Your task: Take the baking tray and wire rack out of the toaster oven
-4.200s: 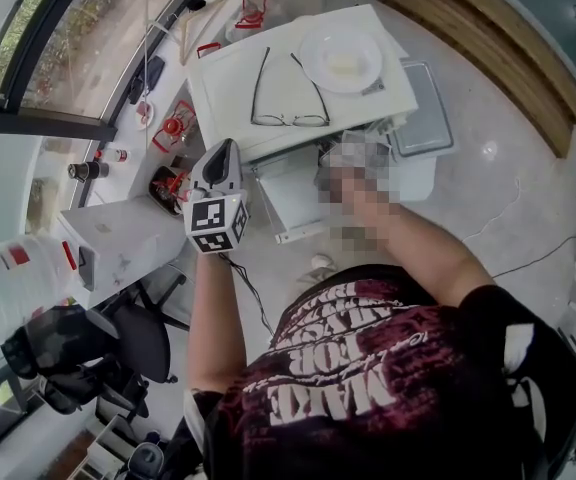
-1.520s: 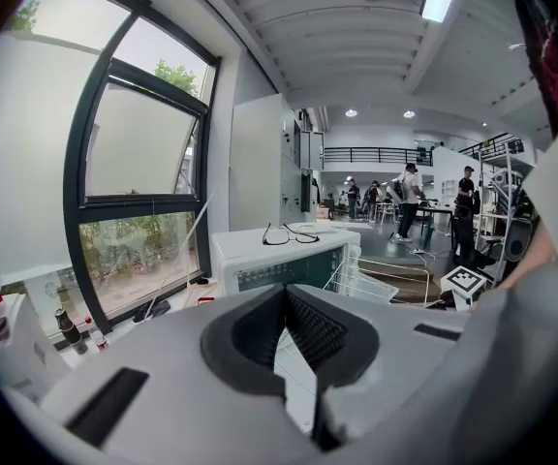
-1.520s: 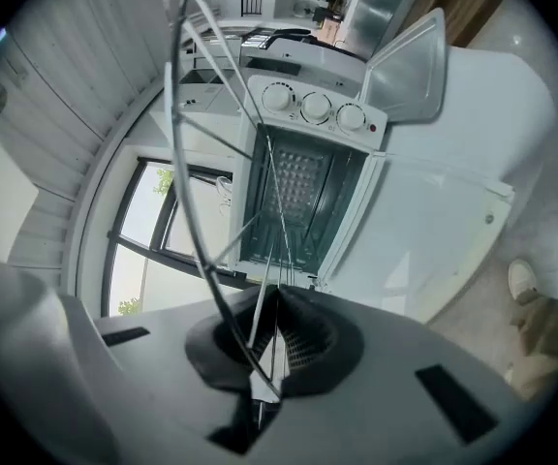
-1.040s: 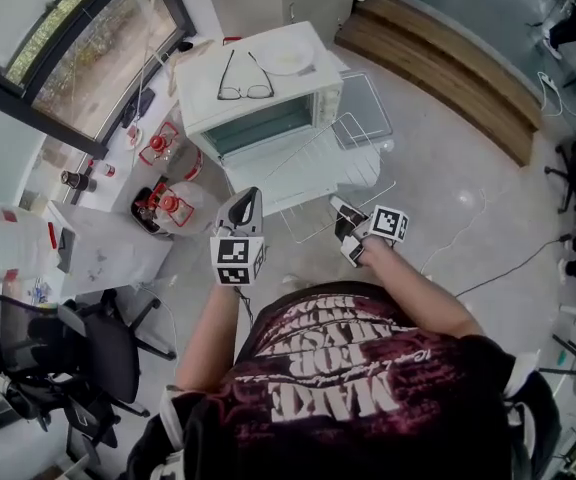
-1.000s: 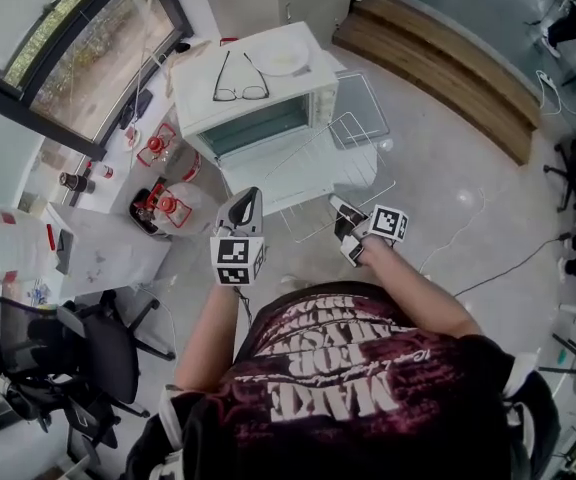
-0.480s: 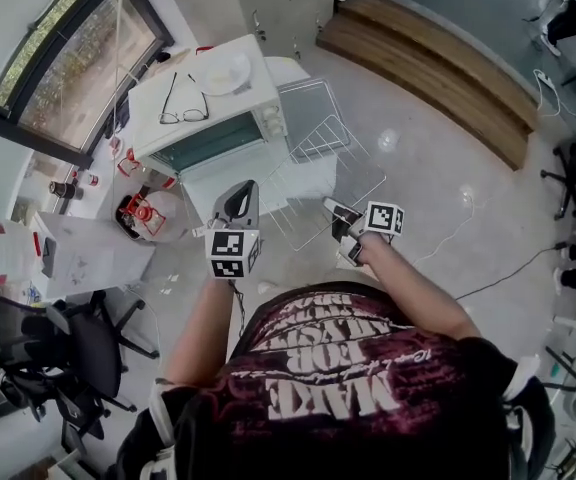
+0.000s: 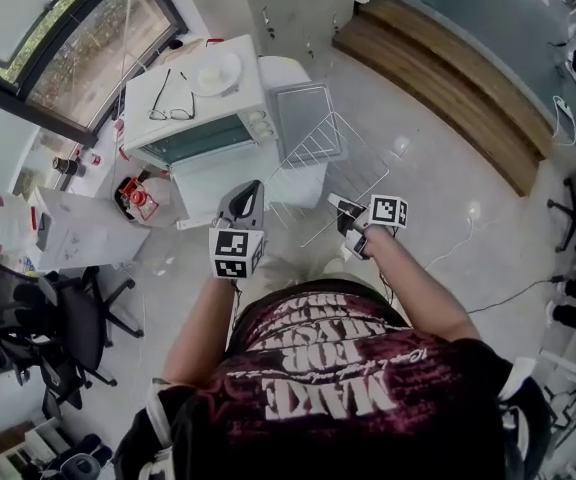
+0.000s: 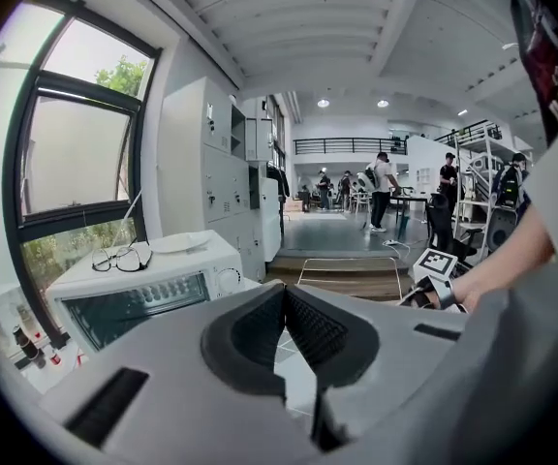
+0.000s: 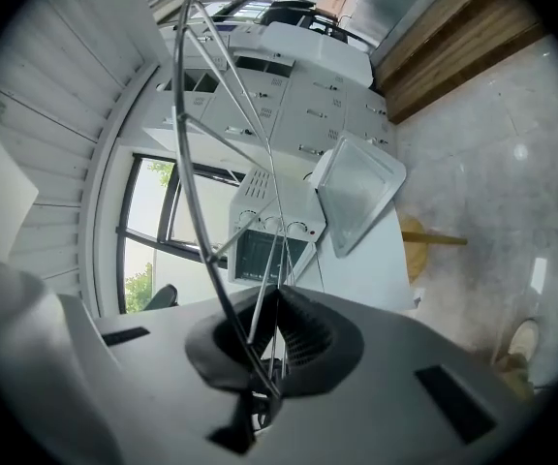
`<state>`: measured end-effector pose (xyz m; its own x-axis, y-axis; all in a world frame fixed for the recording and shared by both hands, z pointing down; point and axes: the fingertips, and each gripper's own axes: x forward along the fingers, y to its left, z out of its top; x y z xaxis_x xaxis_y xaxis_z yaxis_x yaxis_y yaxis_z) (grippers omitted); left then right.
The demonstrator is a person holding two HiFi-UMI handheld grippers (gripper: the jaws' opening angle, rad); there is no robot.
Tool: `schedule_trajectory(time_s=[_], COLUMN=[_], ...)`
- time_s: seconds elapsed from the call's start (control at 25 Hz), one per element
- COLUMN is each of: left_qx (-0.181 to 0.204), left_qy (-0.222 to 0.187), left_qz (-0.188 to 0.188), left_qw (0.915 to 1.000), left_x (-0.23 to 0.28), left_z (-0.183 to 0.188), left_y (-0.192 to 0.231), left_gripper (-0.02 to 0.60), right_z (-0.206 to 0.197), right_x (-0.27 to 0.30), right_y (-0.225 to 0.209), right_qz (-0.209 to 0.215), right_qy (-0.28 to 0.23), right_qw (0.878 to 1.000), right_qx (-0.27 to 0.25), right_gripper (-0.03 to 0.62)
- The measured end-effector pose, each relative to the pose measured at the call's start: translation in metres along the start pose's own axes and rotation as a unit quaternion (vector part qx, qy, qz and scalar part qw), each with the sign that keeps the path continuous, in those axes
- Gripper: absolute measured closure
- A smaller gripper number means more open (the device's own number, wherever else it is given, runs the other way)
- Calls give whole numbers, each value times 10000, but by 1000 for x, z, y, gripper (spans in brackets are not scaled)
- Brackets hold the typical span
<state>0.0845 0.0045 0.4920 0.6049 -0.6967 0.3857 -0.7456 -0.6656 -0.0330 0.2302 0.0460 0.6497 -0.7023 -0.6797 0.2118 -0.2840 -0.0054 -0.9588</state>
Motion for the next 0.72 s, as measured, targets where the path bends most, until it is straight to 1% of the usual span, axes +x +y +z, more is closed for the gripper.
schedule_trajectory(time_s=[0.16,0.36,0.56,0.72], left_qx=[-18,-107,-189,-183], left_qy=[41,-24,-243,-430], left_qz=[138,185,21,-199], left_qw=[9999,9998,9995,9987], left_x=[5,23,53,78], left_z=[1,6,25,46], left_y=[7,32,56,65], left_gripper=[575,575,575,575], right_z=[23,34,45,59], right_x=[8,27,44,50], right_y=[-3,-8,-13,-13], right_qz=[38,-81,-311,-421], right_qy=[-49,71,345,353], right_qw=[10000,9999,9988,9982], right_qx=[43,-6,-151,-240], right_gripper=[588,588,588,588])
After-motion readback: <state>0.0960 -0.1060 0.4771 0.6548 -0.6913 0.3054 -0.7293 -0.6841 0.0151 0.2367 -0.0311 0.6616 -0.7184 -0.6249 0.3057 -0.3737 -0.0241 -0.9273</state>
